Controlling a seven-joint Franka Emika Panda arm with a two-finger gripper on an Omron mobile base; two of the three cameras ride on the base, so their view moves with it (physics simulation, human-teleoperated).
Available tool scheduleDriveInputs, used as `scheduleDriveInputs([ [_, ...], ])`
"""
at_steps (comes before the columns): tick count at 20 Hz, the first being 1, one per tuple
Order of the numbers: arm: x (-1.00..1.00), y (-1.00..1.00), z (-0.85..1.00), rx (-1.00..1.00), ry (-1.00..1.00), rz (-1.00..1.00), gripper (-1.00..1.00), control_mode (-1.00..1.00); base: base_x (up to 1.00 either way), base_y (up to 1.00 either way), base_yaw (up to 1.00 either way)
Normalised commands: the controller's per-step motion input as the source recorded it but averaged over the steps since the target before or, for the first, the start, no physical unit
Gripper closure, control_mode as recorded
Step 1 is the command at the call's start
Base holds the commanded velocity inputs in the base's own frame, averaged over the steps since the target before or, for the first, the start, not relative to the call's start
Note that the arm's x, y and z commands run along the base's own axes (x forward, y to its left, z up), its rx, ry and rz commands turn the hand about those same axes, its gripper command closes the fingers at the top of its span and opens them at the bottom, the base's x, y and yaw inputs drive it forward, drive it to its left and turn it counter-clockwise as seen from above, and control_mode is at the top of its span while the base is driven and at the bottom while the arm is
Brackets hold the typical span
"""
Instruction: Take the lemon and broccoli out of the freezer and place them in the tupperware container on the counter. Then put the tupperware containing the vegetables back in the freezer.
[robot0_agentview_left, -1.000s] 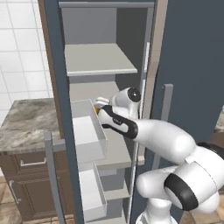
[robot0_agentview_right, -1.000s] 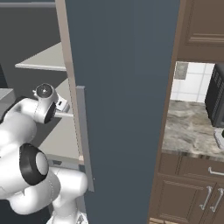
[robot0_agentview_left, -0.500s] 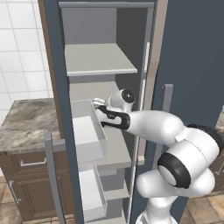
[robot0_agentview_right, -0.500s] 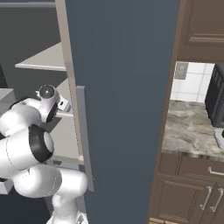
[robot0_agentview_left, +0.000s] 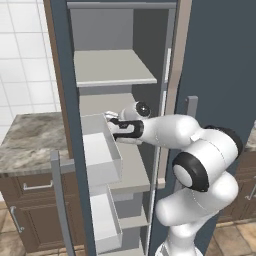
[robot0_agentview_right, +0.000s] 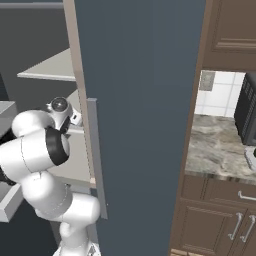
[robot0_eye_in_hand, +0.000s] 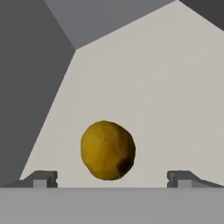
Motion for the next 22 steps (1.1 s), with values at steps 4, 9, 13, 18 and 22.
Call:
scheduleDriveInputs([
  [4,0.26,0.01,-0.21,0.00,0.00,0.00,-1.00,-1.00,0.00,0.00,0.00],
  [9,0.14,0.06,-0.25,0.00,0.01,0.00,-1.00,-1.00,0.00,0.00,0.00],
  [13,0.26,0.06,-0.24,0.00,0.02,0.00,-1.00,-1.00,0.00,0.00,0.00],
  [18,0.30,0.11,-0.20,0.00,0.01,0.00,-1.00,-1.00,0.00,0.00,0.00],
  [22,0.27,0.21,-0.23,0.00,0.01,0.00,-1.00,-1.00,0.00,0.00,0.00],
])
